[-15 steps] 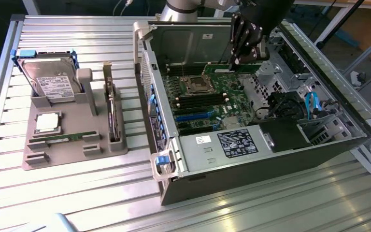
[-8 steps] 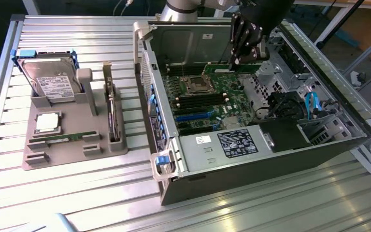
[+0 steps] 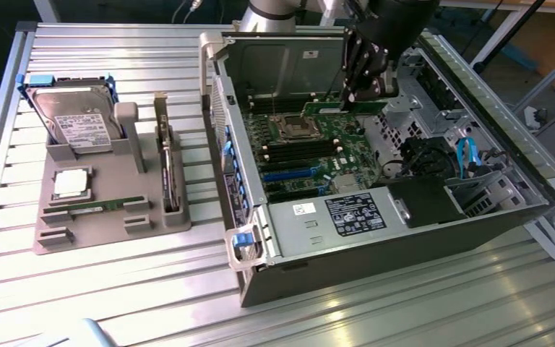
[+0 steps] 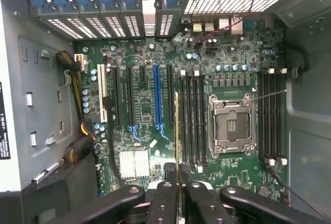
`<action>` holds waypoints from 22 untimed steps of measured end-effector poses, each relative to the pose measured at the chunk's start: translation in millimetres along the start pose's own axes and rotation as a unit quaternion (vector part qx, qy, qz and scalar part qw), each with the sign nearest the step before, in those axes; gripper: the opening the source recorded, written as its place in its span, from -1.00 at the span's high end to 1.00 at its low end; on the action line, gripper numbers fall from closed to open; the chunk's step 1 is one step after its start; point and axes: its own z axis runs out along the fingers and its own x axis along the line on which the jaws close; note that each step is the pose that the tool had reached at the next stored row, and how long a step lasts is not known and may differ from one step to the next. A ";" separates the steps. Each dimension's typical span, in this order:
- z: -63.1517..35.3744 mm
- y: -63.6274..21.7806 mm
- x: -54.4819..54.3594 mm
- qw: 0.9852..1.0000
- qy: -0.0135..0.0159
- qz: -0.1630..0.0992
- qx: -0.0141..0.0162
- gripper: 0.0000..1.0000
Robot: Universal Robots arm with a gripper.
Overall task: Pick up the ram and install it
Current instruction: 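Insert the ram into the slot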
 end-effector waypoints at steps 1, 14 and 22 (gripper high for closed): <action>2.1 0.0 0.1 1.000 0.000 0.000 0.000 0.75; 37.1 2.0 -1.8 0.999 -0.001 -0.042 -0.002 0.75; 59.1 8.0 -4.9 0.999 -0.001 -0.041 -0.002 0.75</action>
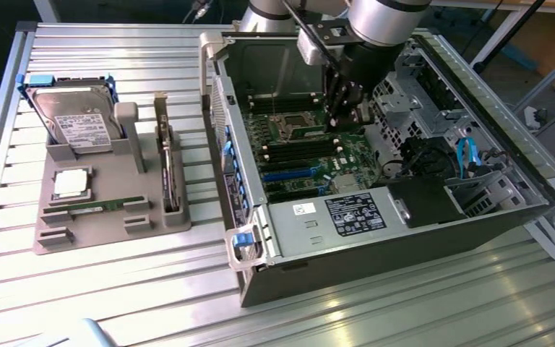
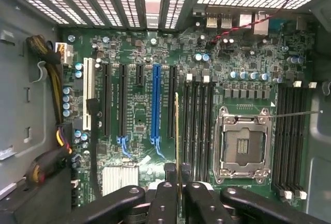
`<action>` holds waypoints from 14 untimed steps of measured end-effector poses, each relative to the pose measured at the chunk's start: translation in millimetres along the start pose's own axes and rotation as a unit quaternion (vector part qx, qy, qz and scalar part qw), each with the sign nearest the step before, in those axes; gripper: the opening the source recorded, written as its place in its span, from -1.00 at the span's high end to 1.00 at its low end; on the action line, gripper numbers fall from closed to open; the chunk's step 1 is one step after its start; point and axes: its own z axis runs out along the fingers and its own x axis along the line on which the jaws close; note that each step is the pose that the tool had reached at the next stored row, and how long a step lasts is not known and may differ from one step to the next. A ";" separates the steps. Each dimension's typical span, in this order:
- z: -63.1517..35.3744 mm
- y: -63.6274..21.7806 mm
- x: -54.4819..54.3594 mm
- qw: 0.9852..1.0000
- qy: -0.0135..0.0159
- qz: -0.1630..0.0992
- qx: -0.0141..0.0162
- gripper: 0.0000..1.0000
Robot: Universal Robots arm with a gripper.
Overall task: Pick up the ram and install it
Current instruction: 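Insert the ram into the slot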
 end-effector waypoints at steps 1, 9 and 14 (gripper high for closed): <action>7.2 0.4 -2.7 1.000 0.000 0.003 0.000 0.75; 25.5 3.3 -7.2 1.000 0.000 0.014 0.001 0.75; 33.8 4.2 -7.6 1.000 0.000 0.025 0.001 0.75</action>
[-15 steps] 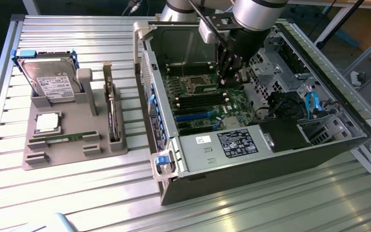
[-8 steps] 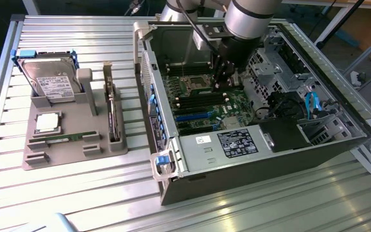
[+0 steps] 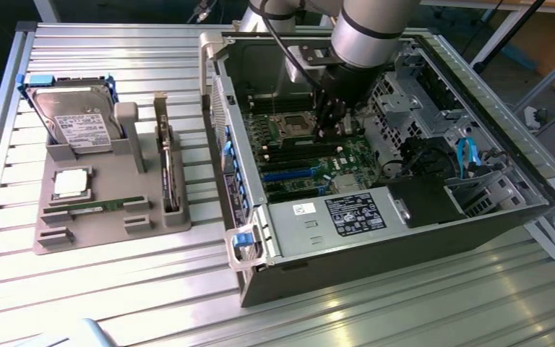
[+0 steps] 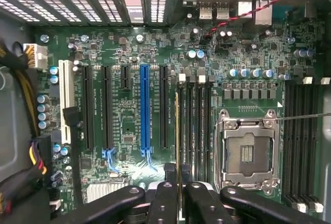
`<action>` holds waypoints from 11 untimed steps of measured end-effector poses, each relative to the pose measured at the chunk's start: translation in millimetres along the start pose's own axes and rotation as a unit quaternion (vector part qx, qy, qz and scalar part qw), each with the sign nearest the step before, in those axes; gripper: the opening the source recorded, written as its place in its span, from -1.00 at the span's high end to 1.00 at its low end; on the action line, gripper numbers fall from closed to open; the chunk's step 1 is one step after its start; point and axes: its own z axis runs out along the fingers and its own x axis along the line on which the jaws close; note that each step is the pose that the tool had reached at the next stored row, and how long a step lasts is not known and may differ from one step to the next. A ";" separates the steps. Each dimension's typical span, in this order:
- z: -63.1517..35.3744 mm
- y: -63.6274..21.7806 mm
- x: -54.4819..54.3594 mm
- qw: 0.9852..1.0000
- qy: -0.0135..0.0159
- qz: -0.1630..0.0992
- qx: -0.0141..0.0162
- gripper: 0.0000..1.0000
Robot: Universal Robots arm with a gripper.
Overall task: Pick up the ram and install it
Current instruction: 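Insert the ram into the slot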
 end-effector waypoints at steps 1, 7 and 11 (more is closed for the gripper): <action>1.4 0.1 -0.3 1.000 0.000 0.003 0.000 0.75; 7.6 1.9 -1.3 1.000 0.000 0.009 0.001 0.75; 12.5 3.7 -1.4 1.000 0.000 0.009 0.000 0.75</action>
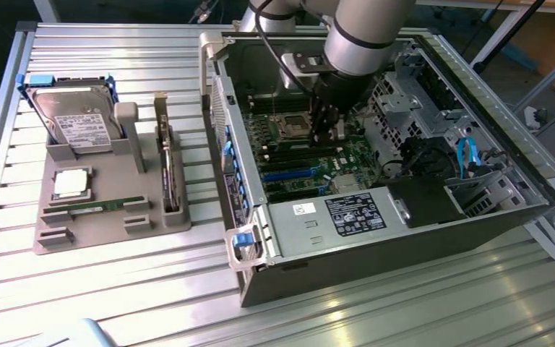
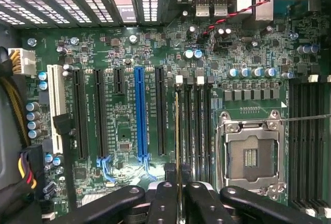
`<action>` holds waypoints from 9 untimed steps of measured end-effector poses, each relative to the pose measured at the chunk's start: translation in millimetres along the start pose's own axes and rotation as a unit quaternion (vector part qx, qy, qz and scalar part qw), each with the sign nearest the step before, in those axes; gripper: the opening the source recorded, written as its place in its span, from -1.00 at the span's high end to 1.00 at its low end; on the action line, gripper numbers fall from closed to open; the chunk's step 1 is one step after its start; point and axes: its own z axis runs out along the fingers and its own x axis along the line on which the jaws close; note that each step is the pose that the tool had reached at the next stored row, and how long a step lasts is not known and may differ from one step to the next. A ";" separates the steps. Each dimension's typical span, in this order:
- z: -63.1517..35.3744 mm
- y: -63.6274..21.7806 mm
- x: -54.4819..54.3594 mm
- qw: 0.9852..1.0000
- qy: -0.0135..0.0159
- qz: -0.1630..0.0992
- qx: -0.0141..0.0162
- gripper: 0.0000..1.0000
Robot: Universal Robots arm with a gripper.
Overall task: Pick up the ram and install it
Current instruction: 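Insert the ram into the slot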
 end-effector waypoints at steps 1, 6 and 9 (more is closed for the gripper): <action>2.6 1.8 -0.9 1.000 0.000 0.000 0.000 0.75; 8.1 4.5 -2.4 1.000 0.000 -0.002 0.000 0.75; 11.1 4.8 -5.3 1.000 0.000 -0.009 0.000 0.75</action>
